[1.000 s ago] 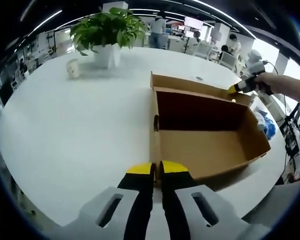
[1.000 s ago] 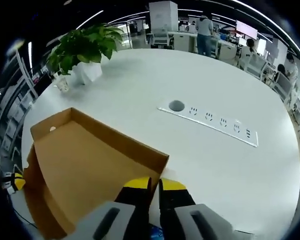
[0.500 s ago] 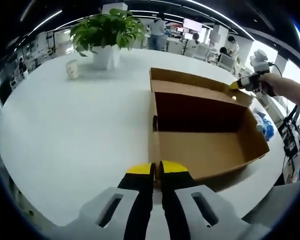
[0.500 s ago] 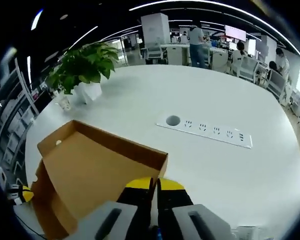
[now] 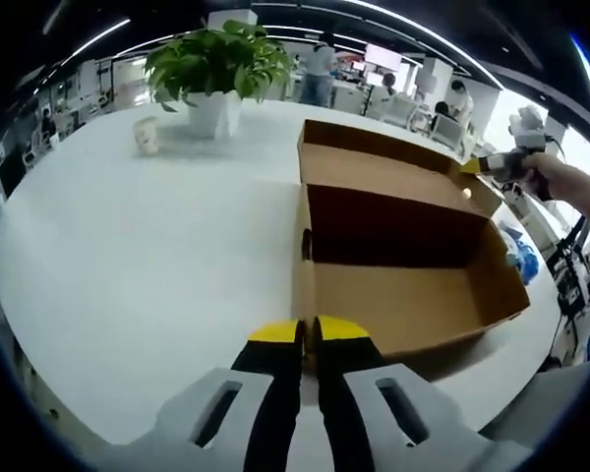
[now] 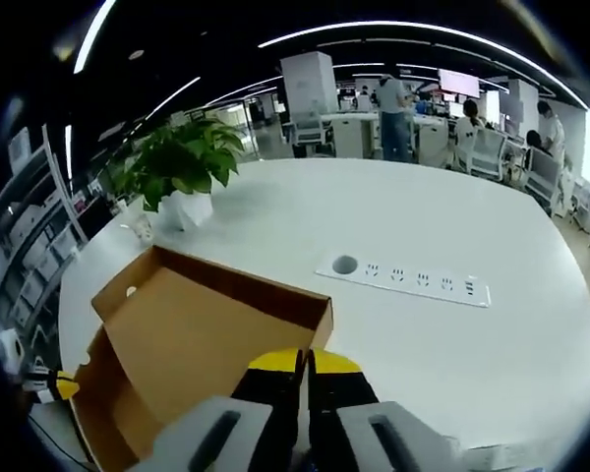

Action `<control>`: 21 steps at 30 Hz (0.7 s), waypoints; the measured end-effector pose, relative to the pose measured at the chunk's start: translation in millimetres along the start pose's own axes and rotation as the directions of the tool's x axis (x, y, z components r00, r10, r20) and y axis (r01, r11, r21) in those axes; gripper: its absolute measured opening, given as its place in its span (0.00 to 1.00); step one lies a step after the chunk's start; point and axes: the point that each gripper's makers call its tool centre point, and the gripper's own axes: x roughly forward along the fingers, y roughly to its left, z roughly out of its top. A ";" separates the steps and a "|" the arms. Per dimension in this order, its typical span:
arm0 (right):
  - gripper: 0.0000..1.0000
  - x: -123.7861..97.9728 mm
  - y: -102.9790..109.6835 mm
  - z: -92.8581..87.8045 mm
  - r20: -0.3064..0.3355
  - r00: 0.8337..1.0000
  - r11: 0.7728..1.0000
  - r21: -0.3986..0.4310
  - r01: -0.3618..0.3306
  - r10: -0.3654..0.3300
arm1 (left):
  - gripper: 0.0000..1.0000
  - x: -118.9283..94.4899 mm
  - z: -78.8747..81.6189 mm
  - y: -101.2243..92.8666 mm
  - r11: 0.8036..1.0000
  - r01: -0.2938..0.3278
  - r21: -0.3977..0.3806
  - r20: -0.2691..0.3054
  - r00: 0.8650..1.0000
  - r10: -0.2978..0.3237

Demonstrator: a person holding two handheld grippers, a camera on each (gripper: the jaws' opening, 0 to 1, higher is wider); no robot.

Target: Operate the shoe box by opening the lid, removing the specified soft item, and placing it in the target area until the item is outside and the box remains undamaged.

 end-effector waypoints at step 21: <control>0.00 -36.7 16.6 19.4 0.197 0.979 0.997 -0.064 -0.037 0.049 | 0.02 -1.4 0.7 1.3 0.999 -0.009 -0.037 0.032 0.999 0.011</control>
